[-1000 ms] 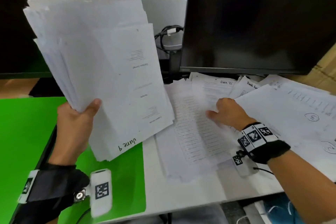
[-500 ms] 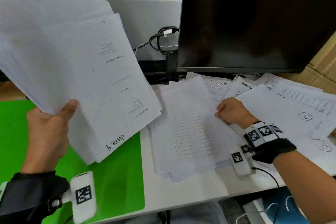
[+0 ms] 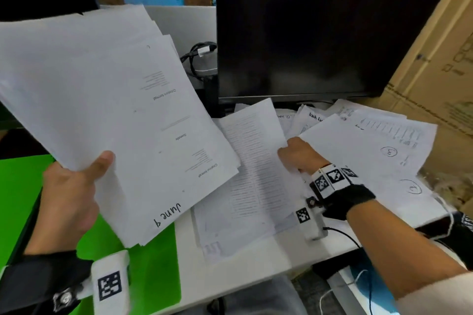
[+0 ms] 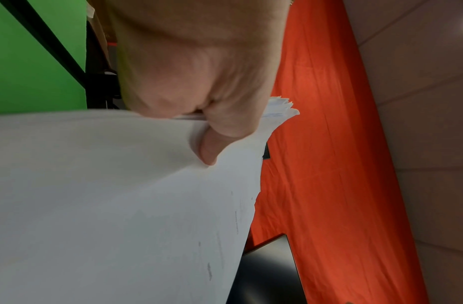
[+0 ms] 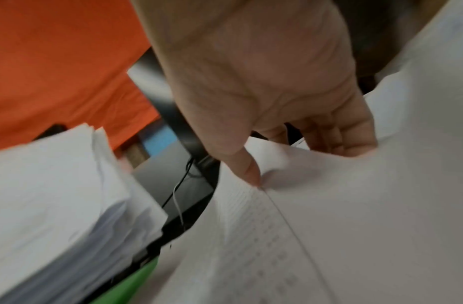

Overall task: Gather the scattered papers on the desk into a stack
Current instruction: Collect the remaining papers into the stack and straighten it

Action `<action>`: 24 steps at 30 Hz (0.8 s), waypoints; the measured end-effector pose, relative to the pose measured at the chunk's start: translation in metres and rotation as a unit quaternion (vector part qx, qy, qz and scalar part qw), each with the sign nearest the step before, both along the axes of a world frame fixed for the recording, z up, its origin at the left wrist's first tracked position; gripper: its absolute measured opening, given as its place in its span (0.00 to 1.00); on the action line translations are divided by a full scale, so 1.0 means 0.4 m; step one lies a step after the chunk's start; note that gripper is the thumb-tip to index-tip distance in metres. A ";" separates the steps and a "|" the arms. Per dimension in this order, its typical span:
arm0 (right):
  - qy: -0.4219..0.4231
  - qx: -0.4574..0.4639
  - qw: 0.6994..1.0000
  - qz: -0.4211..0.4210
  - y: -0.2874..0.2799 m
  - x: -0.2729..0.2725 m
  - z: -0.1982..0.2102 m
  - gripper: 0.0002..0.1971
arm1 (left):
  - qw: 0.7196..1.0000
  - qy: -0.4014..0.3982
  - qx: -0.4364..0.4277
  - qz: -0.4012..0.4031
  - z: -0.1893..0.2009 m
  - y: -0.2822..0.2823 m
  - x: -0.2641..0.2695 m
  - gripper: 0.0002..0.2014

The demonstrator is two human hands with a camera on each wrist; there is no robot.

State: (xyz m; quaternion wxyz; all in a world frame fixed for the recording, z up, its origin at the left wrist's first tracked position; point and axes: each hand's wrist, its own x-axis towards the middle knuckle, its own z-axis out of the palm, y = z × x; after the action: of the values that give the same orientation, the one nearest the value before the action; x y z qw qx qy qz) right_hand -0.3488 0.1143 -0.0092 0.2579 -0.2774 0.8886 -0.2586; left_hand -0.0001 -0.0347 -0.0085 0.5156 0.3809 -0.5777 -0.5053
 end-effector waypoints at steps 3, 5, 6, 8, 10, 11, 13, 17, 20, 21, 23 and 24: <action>0.113 0.113 0.986 0.048 -0.058 0.074 -0.036 0.32 | 1.000 0.008 0.024 -0.015 -0.003 0.000 0.015 0.09; 0.169 0.147 0.973 0.052 -0.085 0.105 -0.055 0.42 | 0.999 0.009 0.039 -0.014 -0.010 0.002 0.026 0.11; 0.168 0.143 0.974 0.049 -0.097 0.107 -0.065 0.46 | 0.999 0.007 0.046 -0.011 -0.013 0.006 0.025 0.11; 0.128 0.123 0.983 0.037 -0.103 0.094 -0.075 0.53 | 0.998 0.007 0.057 -0.005 -0.022 0.011 0.024 0.14; 0.112 0.116 0.986 0.035 -0.096 0.077 -0.075 0.50 | 0.998 0.007 0.065 0.002 -0.029 0.015 0.026 0.15; 0.115 0.117 0.986 0.034 -0.093 0.070 -0.073 0.45 | 0.997 0.008 0.071 0.002 -0.034 0.012 0.028 0.16; 0.119 0.116 0.986 0.025 -0.087 0.060 -0.076 0.37 | 0.996 0.015 0.085 -0.005 -0.039 0.008 0.030 0.17; 0.139 0.140 0.980 -0.037 -0.116 0.068 -0.079 0.35 | 0.994 0.028 0.098 -0.027 -0.043 0.017 0.013 0.14; 0.161 0.146 0.974 -0.059 -0.132 0.068 -0.079 0.28 | 0.992 0.037 0.108 -0.044 -0.042 0.030 -0.002 0.12; 0.155 0.144 0.976 -0.043 -0.135 0.065 -0.078 0.23 | 0.992 0.038 0.111 -0.046 -0.044 0.031 -0.004 0.11; 0.144 0.143 0.979 -0.013 -0.128 0.060 -0.073 0.14 | 0.991 0.040 0.118 -0.045 -0.046 0.031 -0.004 0.11; 0.145 0.146 0.979 -0.005 -0.122 0.057 -0.074 0.12 | 0.991 0.040 0.119 -0.044 -0.046 0.031 -0.002 0.12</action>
State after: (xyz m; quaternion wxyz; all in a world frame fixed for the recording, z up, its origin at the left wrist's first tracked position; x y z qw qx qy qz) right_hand -0.3261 0.0654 -0.0388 0.1627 -0.2668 0.9462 -0.0844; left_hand -0.0010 -0.0224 -0.0269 0.4666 0.3931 -0.5086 -0.6076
